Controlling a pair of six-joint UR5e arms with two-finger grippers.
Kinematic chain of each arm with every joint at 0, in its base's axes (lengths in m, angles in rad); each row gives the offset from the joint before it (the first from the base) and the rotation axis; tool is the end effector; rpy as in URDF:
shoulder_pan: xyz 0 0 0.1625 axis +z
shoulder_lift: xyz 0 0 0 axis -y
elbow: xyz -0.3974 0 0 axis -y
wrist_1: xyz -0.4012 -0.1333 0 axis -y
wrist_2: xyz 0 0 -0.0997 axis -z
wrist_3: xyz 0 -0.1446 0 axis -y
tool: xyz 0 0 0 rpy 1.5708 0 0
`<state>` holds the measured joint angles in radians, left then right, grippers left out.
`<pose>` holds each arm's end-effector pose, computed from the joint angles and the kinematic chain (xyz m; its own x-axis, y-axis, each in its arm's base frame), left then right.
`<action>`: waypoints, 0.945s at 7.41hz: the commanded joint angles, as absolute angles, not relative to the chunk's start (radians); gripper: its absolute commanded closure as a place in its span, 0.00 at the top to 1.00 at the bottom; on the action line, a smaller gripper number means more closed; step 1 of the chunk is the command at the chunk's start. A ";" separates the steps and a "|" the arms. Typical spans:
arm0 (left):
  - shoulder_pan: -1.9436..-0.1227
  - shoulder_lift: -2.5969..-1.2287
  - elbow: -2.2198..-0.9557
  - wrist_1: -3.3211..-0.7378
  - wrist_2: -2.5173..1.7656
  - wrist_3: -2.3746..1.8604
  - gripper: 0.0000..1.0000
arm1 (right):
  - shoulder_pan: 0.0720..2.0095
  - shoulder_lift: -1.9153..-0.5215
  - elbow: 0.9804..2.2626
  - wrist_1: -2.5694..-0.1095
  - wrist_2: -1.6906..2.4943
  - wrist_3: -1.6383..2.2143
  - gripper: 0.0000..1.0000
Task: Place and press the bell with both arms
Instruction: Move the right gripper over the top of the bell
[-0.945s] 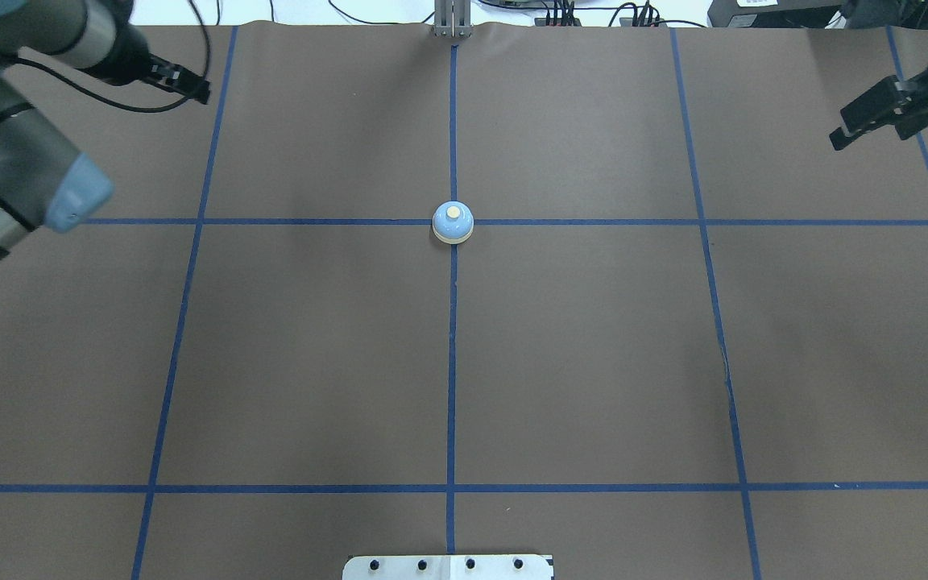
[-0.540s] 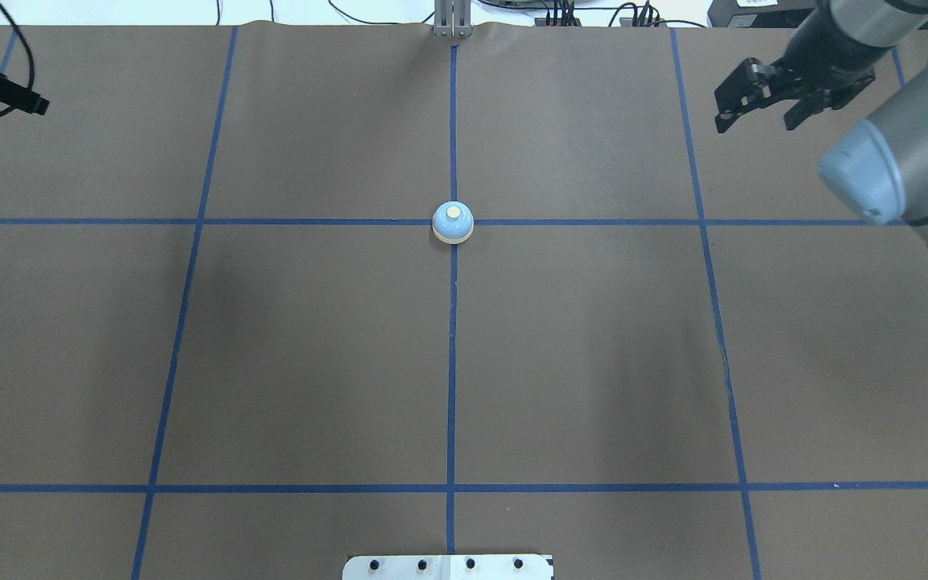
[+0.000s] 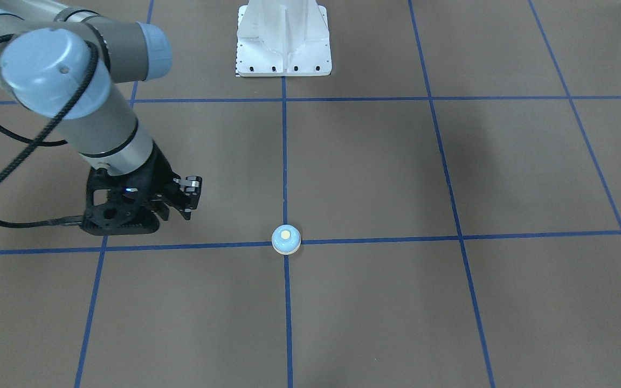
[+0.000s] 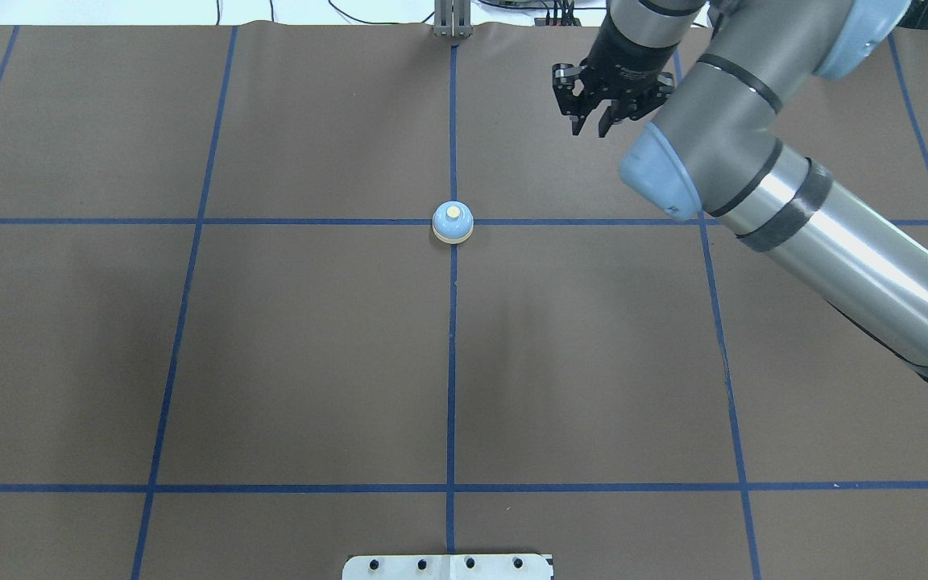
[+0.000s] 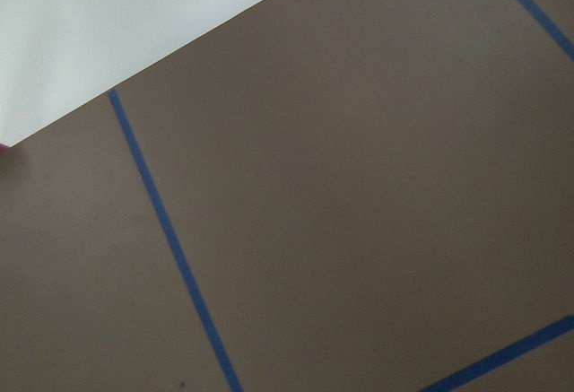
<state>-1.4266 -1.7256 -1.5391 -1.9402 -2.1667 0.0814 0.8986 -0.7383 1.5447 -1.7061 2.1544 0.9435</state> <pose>0.0352 -0.6051 0.5642 0.7680 0.4512 -0.4545 -0.1897 0.8381 0.5115 -0.4093 -0.6004 0.1729 0.6528 0.0337 0.7568 -0.0696 0.9974 0.0156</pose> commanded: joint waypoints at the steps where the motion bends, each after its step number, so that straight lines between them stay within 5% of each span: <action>1: -1.440 -1.674 -1.606 -1.861 -2.171 0.104 1.00 | 0.835 -0.610 1.404 -1.704 2.135 0.965 0.00; 7: -1.439 -1.671 -1.657 -1.756 -2.169 0.109 1.00 | 0.709 -0.500 1.091 -1.525 2.022 1.008 0.00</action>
